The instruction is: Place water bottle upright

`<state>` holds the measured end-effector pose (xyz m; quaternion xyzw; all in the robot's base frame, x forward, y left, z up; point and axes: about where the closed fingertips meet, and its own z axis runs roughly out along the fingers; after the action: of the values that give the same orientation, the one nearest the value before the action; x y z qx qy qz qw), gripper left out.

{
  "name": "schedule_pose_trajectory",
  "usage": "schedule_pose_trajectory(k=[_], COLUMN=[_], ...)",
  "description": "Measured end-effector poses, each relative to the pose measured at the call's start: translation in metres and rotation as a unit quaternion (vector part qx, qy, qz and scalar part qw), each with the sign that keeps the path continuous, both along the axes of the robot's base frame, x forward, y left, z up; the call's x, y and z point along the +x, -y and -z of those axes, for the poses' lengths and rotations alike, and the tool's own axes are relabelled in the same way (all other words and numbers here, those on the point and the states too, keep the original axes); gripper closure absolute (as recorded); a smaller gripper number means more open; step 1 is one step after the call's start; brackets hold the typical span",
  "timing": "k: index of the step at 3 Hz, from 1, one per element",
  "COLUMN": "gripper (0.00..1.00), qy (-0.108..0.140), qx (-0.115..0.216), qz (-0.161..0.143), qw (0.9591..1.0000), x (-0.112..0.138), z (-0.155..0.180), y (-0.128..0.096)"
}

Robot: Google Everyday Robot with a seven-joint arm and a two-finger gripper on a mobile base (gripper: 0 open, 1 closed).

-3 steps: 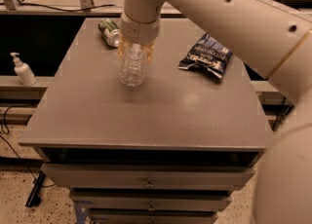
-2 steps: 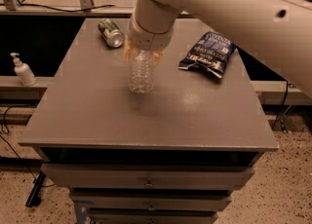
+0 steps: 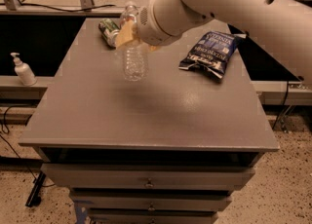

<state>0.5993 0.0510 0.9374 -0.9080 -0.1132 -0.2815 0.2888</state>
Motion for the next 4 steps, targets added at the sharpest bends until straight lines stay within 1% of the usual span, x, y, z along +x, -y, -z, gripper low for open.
schedule_pose_trajectory(k=[1, 2, 3, 4], gripper=[1.0, 1.0, 1.0, 1.0], qy=[0.038, 0.068, 0.091, 0.143], qx=[0.106, 0.11, 0.115, 0.151], qz=[-0.054, -0.088, -0.099, -0.131], qw=[0.9921, 0.9877, 0.9842, 0.9693], x=[0.022, 0.025, 0.016, 0.005], z=[-0.034, -0.041, -0.032, -0.037], y=[-0.019, -0.028, -0.024, -0.018])
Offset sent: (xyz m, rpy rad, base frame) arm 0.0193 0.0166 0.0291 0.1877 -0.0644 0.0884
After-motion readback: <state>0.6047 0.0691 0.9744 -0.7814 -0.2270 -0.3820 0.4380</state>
